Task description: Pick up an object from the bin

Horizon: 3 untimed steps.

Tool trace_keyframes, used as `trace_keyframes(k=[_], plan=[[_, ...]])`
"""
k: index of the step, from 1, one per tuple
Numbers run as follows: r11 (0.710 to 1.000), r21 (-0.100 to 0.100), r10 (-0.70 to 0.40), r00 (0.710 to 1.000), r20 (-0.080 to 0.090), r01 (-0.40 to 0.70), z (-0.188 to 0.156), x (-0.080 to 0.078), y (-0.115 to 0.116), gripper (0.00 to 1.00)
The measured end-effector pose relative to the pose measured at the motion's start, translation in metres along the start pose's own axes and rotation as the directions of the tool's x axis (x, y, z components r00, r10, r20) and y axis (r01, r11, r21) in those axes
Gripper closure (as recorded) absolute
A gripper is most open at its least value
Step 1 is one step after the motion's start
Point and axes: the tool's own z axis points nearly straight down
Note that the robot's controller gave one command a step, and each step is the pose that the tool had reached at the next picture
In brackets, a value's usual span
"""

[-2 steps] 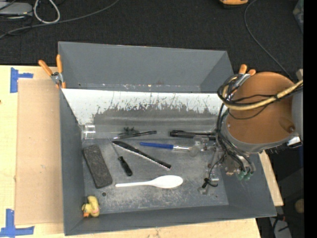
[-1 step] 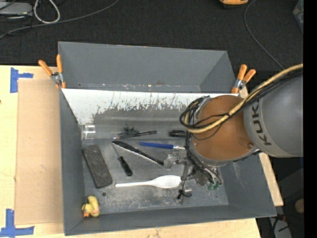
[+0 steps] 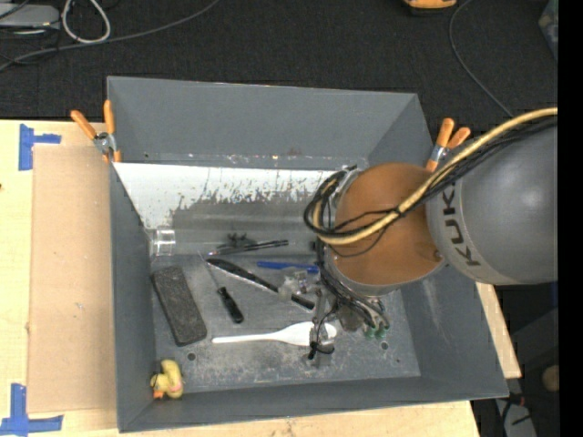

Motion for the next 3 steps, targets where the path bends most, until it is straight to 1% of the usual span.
trace_keyframes(k=[1,2,3], plan=[[0.983,-0.005,-0.186,0.982,-0.013,0.186,0.051,0.000,-0.015,0.00],[0.998,-0.003,-0.059,0.998,0.000,0.059,0.092,0.001,-0.028,0.00],[0.887,-0.007,-0.462,0.887,-0.003,0.462,0.090,-0.010,-0.021,1.00]])
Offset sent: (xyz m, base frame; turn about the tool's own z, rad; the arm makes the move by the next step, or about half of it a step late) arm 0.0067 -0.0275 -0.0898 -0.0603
